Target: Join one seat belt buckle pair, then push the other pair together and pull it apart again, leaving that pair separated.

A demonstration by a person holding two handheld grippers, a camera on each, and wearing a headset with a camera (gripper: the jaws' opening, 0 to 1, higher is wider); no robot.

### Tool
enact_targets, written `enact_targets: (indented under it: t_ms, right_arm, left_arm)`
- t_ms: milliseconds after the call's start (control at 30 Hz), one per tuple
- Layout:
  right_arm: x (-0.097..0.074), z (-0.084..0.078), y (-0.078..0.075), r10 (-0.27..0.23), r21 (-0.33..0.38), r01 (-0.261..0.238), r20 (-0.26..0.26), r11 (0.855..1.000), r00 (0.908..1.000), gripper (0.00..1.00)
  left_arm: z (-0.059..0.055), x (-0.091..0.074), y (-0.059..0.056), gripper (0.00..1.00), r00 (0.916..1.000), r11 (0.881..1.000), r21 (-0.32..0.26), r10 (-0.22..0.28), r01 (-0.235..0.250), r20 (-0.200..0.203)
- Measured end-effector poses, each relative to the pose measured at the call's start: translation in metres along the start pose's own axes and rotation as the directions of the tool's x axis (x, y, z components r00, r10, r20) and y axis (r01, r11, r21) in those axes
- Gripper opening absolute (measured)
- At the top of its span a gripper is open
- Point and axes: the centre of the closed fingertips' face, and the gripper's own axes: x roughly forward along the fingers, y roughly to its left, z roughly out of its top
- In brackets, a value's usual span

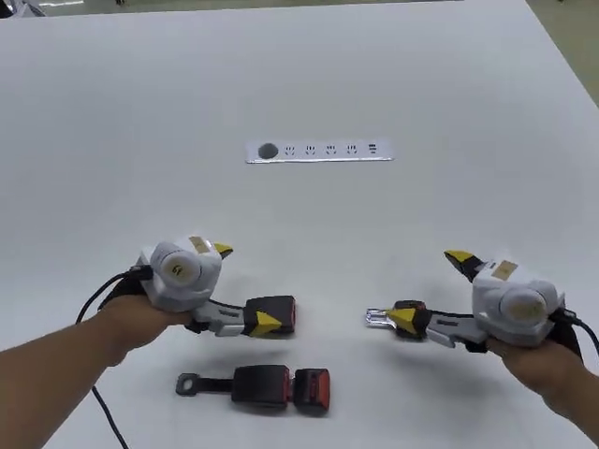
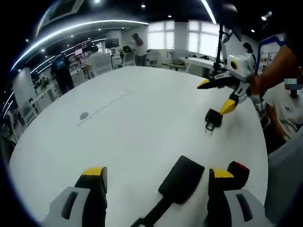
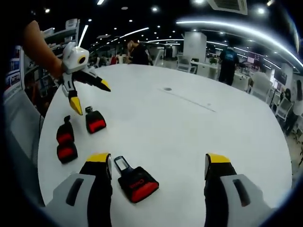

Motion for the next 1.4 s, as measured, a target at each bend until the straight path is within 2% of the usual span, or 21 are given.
enact_targets:
  t_ms: [67, 133, 233, 333, 433, 500, 600, 633, 667, 700, 800, 867, 900, 933, 1067, 1133, 1200, 1267, 1333, 1400]
  right_arm:
    - [0.001, 0.002, 0.003, -0.025, 0.018, 0.025, 0.008, 1.000, 0.9997, 0.82]
    - [-0.002, 0.009, 0.006, -0.060, 0.043, 0.059, 0.025, 0.997, 0.9979, 0.82]
    - [-0.007, 0.016, 0.008, -0.099, 0.080, 0.094, 0.049, 0.992, 0.9939, 0.85]
    - [-0.015, 0.023, 0.011, -0.139, 0.113, 0.130, 0.074, 0.985, 0.9876, 0.91]
    - [-0.019, 0.021, 0.013, -0.160, 0.116, 0.151, 0.076, 0.982, 0.9842, 0.91]
    - [-0.024, 0.022, 0.016, -0.168, 0.124, 0.157, 0.079, 0.980, 0.9826, 0.93]
    - [-0.031, 0.022, 0.019, -0.184, 0.137, 0.171, 0.084, 0.976, 0.9795, 0.94]
    - [-0.034, 0.022, 0.021, -0.190, 0.139, 0.177, 0.085, 0.974, 0.9781, 0.94]
    - [-0.035, 0.021, 0.020, -0.194, 0.142, 0.180, 0.087, 0.973, 0.9773, 0.94]
    - [-0.038, 0.022, 0.023, -0.196, 0.149, 0.182, 0.090, 0.972, 0.9765, 0.95]
    - [-0.048, 0.024, 0.034, -0.204, 0.156, 0.187, 0.098, 0.970, 0.9741, 0.95]
    - [-0.053, 0.025, 0.036, -0.207, 0.166, 0.188, 0.107, 0.968, 0.9726, 0.95]
    - [-0.054, 0.024, 0.039, -0.205, 0.179, 0.183, 0.112, 0.967, 0.9724, 0.96]
    - [-0.055, 0.022, 0.040, -0.208, 0.180, 0.187, 0.110, 0.966, 0.9719, 0.97]
    - [-0.063, 0.017, 0.050, -0.218, 0.186, 0.196, 0.106, 0.963, 0.9700, 0.97]
    - [-0.067, 0.016, 0.053, -0.225, 0.192, 0.203, 0.104, 0.960, 0.9687, 0.97]
    - [-0.072, 0.017, 0.058, -0.234, 0.198, 0.209, 0.109, 0.958, 0.9661, 0.97]
    - [-0.075, 0.017, 0.061, -0.235, 0.197, 0.210, 0.114, 0.958, 0.9653, 0.97]
    - [-0.079, 0.018, 0.064, -0.239, 0.190, 0.214, 0.123, 0.958, 0.9630, 0.98]
    - [-0.084, 0.018, 0.068, -0.242, 0.193, 0.216, 0.124, 0.957, 0.9622, 0.98]
  left_arm:
    - [0.006, -0.008, 0.000, 0.91, 0.9988, 0.996, -0.082, 0.021, -0.017, 0.045]
    - [0.005, -0.015, 0.013, 0.91, 0.9946, 0.993, -0.088, 0.085, -0.080, 0.059]
    - [0.008, -0.029, 0.015, 0.95, 0.9861, 0.982, -0.145, 0.136, -0.122, 0.095]
    - [0.006, -0.038, 0.015, 1.00, 0.9817, 0.975, -0.172, 0.162, -0.143, 0.101]
    - [0.013, -0.055, 0.007, 1.00, 0.9711, 0.966, -0.197, 0.197, -0.168, 0.135]
    - [0.013, -0.063, 0.005, 1.00, 0.9683, 0.959, -0.227, 0.206, -0.171, 0.141]
    - [0.010, -0.071, 0.005, 1.00, 0.9624, 0.953, -0.244, 0.221, -0.179, 0.158]
    - [0.010, -0.075, 0.000, 1.00, 0.9599, 0.946, -0.269, 0.228, -0.179, 0.163]
    - [0.007, -0.079, -0.003, 1.00, 0.9610, 0.943, -0.278, 0.234, -0.186, 0.148]
    - [0.004, -0.081, -0.001, 1.00, 0.9609, 0.942, -0.280, 0.234, -0.187, 0.148]
    - [0.000, -0.090, -0.006, 1.00, 0.9590, 0.941, -0.286, 0.234, -0.182, 0.160]
    - [-0.002, -0.097, -0.006, 1.00, 0.9551, 0.934, -0.314, 0.234, -0.169, 0.182]
    - [-0.004, -0.101, -0.006, 1.00, 0.9516, 0.925, -0.343, 0.238, -0.162, 0.194]
    - [-0.005, -0.103, -0.008, 1.00, 0.9498, 0.922, -0.356, 0.234, -0.150, 0.207]
    - [-0.019, -0.114, -0.017, 1.00, 0.9601, 0.923, -0.357, 0.219, -0.146, 0.174]
    - [-0.020, -0.121, -0.026, 1.00, 0.9592, 0.922, -0.360, 0.217, -0.141, 0.181]
    - [-0.025, -0.129, -0.025, 1.00, 0.9595, 0.918, -0.374, 0.213, -0.132, 0.184]
    - [-0.024, -0.137, -0.030, 1.00, 0.9569, 0.915, -0.389, 0.204, -0.111, 0.207]
    - [-0.026, -0.143, -0.031, 1.00, 0.9550, 0.917, -0.376, 0.218, -0.130, 0.201]
    - [-0.029, -0.148, -0.032, 1.00, 0.9529, 0.917, -0.380, 0.216, -0.123, 0.213]
